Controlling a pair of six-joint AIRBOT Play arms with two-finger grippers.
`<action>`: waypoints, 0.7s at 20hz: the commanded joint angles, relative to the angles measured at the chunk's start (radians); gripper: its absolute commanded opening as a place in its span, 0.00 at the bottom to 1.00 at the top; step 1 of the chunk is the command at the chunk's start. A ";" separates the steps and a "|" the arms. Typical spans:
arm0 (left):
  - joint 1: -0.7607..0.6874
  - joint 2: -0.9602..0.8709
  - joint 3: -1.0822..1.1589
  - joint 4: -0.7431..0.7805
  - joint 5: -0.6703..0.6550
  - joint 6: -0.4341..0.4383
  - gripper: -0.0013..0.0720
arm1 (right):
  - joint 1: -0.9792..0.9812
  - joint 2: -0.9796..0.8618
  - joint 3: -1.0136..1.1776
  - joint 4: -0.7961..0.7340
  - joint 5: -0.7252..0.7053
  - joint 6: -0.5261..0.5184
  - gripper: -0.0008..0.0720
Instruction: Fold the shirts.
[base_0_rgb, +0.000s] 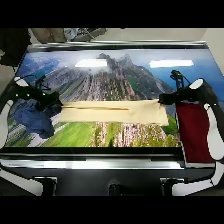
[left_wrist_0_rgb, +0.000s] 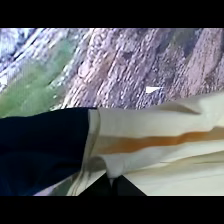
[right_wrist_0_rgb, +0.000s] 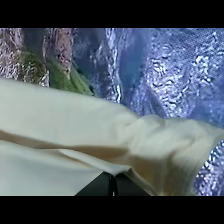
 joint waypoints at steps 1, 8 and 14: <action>-0.021 -0.077 0.043 -0.003 -0.013 -0.018 0.08 | 0.001 -0.058 0.020 0.025 -0.011 0.003 0.07; -0.005 0.060 0.069 -0.011 -0.057 -0.017 0.99 | -0.019 0.008 0.065 -0.301 0.321 -0.035 1.00; -0.095 0.225 0.069 -0.021 -0.057 0.002 0.98 | -0.018 -0.116 0.061 -0.146 0.300 0.039 1.00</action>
